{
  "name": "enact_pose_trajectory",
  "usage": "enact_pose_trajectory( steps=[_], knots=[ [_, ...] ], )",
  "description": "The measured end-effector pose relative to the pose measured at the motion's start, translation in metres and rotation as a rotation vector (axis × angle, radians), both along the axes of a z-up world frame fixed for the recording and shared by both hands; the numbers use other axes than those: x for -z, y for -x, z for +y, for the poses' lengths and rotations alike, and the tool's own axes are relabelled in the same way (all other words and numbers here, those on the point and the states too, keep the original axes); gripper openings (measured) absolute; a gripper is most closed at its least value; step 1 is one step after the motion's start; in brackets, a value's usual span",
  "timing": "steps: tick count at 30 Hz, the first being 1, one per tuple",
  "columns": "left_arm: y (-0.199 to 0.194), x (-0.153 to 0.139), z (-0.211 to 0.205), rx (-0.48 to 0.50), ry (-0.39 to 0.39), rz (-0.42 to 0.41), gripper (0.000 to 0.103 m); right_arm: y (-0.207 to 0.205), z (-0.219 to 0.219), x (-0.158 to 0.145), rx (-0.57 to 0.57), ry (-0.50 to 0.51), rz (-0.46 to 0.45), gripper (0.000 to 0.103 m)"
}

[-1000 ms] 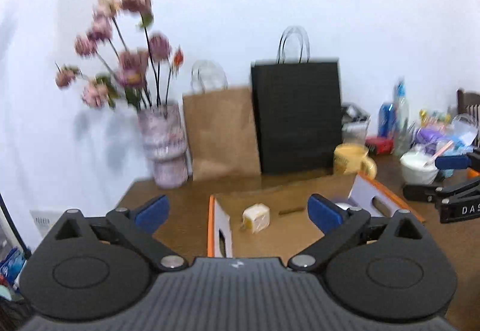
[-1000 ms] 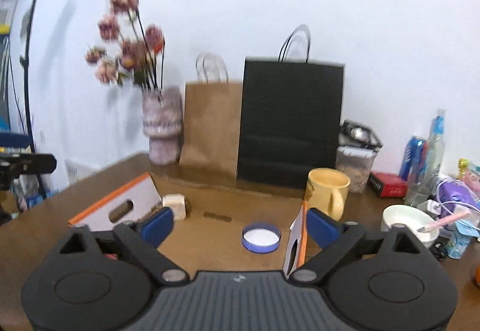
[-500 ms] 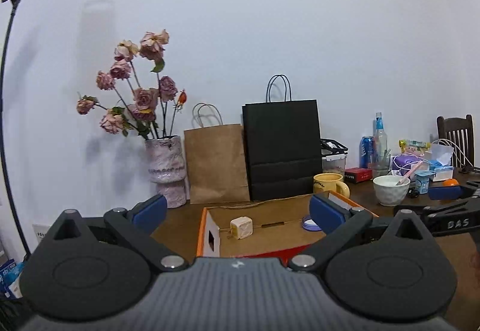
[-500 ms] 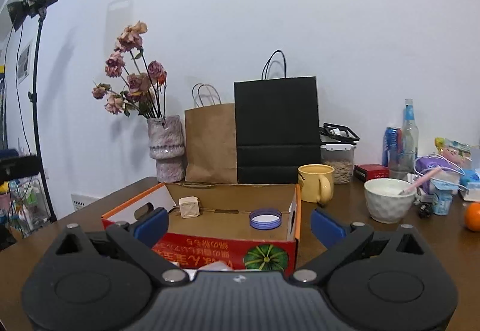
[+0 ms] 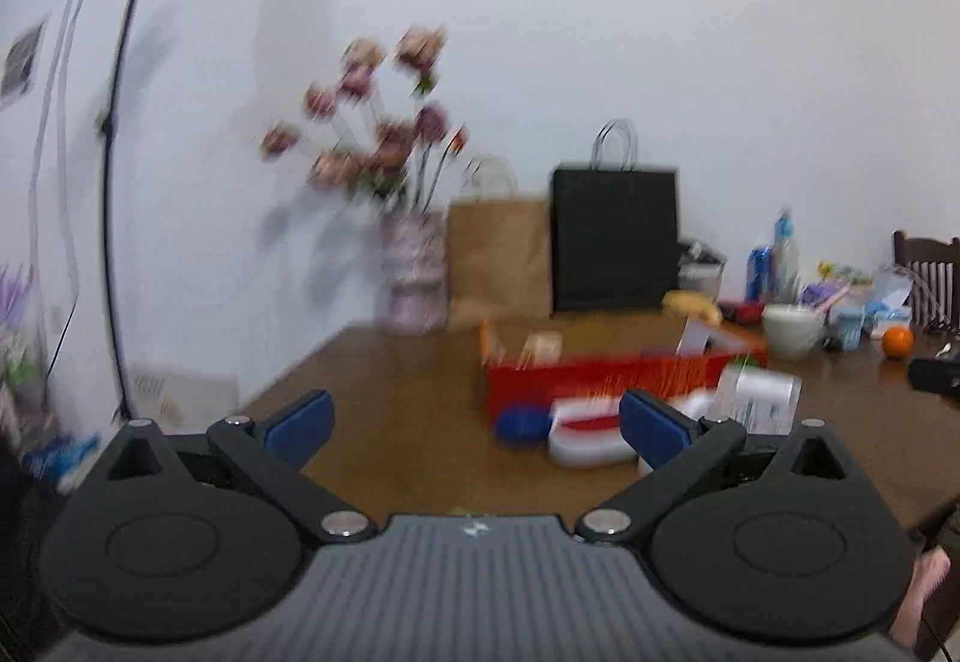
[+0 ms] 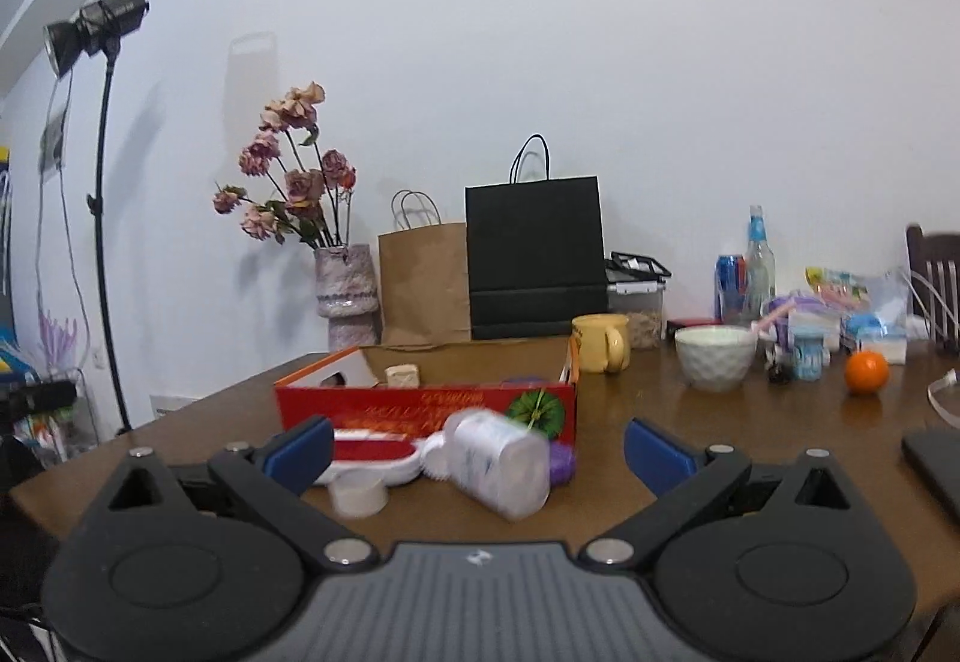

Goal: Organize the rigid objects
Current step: 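Withdraw both tools and move the left tool toward the green spray bottle, then grasp the green spray bottle with the left tool while the right tool grasps the grey tape roll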

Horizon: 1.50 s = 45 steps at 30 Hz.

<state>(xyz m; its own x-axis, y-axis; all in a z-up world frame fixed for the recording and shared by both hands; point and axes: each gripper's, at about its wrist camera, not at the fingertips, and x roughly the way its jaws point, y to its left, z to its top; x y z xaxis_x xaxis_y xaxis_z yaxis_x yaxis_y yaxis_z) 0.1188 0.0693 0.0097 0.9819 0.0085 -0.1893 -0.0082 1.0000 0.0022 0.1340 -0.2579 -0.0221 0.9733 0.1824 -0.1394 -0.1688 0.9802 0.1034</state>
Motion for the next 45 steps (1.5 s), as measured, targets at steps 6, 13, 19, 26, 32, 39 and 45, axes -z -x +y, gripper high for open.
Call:
enact_pose_trajectory(
  steps=[6,13,19,26,32,39,45],
  knots=[
    [-0.006,0.040,0.013,0.029,0.063,0.151,0.103,0.009,0.030,0.030,-0.059,0.065,0.029,0.103],
    [-0.039,0.064,0.007,0.016,0.194,0.297,0.077,0.005,0.035,0.042,-0.057,0.039,0.074,0.103],
    [-0.048,0.066,0.008,-0.014,0.215,0.315,0.078,-0.003,0.035,0.045,-0.068,0.033,0.090,0.103],
    [-0.080,0.056,0.008,-0.054,0.189,0.316,0.089,-0.025,0.040,0.049,-0.082,0.058,0.122,0.103],
    [-0.098,0.058,0.017,0.064,0.082,0.330,0.095,-0.050,0.044,0.052,-0.100,0.065,0.167,0.103],
    [-0.132,0.046,0.023,0.366,-0.084,0.380,0.102,-0.081,0.057,0.050,-0.150,0.073,0.198,0.103],
    [-0.161,0.046,0.017,0.541,-0.206,0.362,0.102,-0.107,0.070,0.048,-0.181,0.099,0.239,0.103]
  ],
)
